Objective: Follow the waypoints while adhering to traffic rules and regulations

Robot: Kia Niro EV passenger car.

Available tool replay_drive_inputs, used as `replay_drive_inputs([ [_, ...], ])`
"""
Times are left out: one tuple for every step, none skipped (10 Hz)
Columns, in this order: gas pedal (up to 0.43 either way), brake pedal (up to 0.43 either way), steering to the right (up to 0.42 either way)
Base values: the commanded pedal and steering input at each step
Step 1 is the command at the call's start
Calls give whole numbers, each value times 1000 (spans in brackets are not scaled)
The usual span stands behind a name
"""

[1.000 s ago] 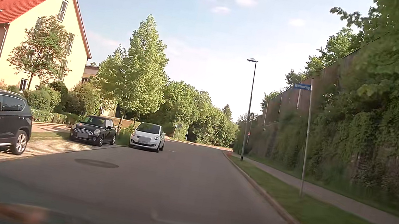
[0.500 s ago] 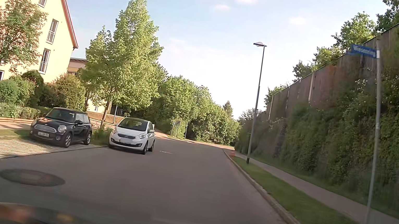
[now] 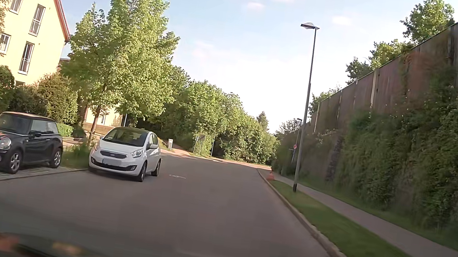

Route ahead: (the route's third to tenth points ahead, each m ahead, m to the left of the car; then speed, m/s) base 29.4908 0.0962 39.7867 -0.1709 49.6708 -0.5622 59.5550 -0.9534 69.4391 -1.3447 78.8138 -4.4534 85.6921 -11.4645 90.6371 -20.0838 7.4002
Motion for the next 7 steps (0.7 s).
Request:
replay_drive_inputs([
  [0,128,1],
  [0,140,1],
  [0,146,1],
  [0,152,1],
  [0,152,0],
  [0,152,0],
  [0,152,-1],
])
